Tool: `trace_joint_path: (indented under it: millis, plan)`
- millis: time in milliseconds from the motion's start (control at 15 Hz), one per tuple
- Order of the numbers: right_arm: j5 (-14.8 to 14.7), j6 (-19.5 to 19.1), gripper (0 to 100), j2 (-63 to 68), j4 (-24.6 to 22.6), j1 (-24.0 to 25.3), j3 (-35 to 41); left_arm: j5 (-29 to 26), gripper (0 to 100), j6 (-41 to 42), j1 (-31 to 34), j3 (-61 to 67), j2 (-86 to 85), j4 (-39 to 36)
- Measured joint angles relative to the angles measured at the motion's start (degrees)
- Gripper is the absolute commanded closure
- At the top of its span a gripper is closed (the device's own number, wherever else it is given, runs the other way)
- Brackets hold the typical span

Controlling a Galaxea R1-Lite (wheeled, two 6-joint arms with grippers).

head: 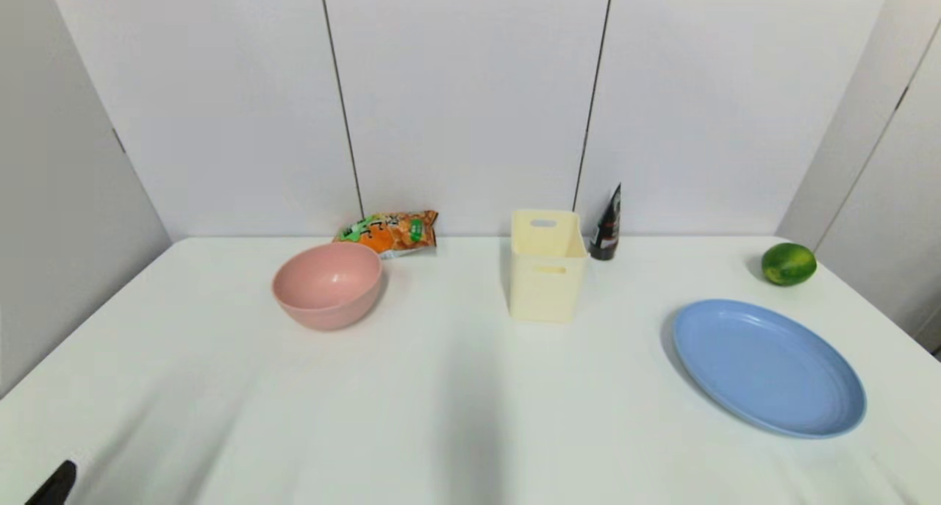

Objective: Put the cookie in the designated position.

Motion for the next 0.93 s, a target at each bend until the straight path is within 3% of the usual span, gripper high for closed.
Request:
trace_joint_path:
  millis: [133, 267, 600, 933]
  plan:
    - [0.0, 0.0, 0, 0.0, 0.0, 0.0, 0.0, 5.1, 0, -0.7, 2.1, 0.8, -1.2, 1.1]
    - [0.0, 0.0, 0, 0.0, 0.0, 0.0, 0.0, 5.3, 0, -1.2, 4.1, 1.1, -3.7, 2.9]
    - [0.0, 0.0, 0, 0.0, 0.0, 0.0, 0.0, 3.6, 0, -0.4, 4.7, 1.4, -15.2, 22.7]
    - [0.0, 0.0, 0, 0.0, 0.0, 0.0, 0.0, 3.6, 0, -4.8, 4.6, 1.5, -17.4, 24.1]
